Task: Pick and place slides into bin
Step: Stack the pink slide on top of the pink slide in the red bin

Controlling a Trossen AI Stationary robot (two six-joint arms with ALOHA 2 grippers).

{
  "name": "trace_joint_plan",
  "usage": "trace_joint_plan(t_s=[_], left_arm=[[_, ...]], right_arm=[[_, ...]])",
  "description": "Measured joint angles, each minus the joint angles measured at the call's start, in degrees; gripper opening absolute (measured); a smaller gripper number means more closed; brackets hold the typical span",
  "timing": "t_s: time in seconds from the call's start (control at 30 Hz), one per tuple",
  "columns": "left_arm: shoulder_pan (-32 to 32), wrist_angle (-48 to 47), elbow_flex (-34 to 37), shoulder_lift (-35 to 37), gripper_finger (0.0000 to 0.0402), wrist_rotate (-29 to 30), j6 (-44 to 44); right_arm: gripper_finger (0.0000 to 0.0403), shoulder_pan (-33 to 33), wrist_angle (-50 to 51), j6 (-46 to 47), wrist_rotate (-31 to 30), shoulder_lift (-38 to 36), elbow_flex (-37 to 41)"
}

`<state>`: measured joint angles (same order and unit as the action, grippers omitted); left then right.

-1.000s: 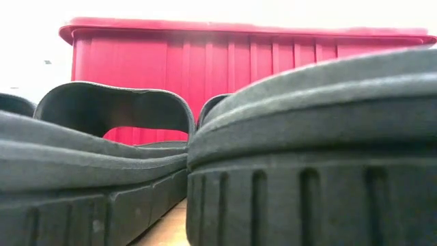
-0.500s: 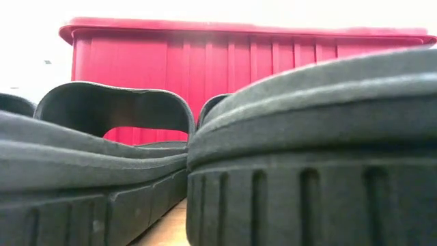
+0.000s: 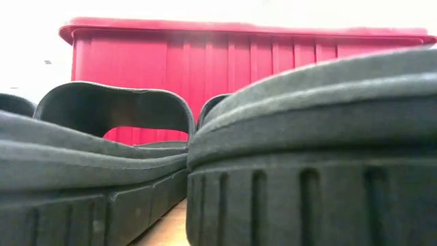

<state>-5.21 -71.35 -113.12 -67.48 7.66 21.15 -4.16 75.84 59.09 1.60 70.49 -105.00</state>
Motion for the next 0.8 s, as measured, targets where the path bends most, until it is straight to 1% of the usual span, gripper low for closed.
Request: trace_joint_plan(t_s=[0.17,0.27,0.4,0.6,0.8], left_arm=[[-0.01,-0.03,0.00,-0.80,0.0207,-0.01,0.15],[0.00,0.09,-0.02,-1.59,0.0207,-0.02,0.13],[0.00,-0.21,-0.02,-2.45,0.0207,-0.13,0.13],[-0.01,-0.44,0.00,-1.73,0.0207,-0.91,0.82],[0.00,-0.41,-0.01,0.13,0.0207,-0.98,1.88]], right_arm=[[0.0026,0.07,10.29,-2.79,-3.46,3.04,-4.86],[0.0026,0.13,14.44,-5.19,-5.98,5.76,-8.26],[0.0026,0.10,13.99,-8.60,-9.06,8.68,-11.14],[0.0026,0.79,14.12,-12.22,-9.21,12.62,-11.88],[0.0026,1.94,14.19,-16.50,-17.42,14.88,-11.85]])
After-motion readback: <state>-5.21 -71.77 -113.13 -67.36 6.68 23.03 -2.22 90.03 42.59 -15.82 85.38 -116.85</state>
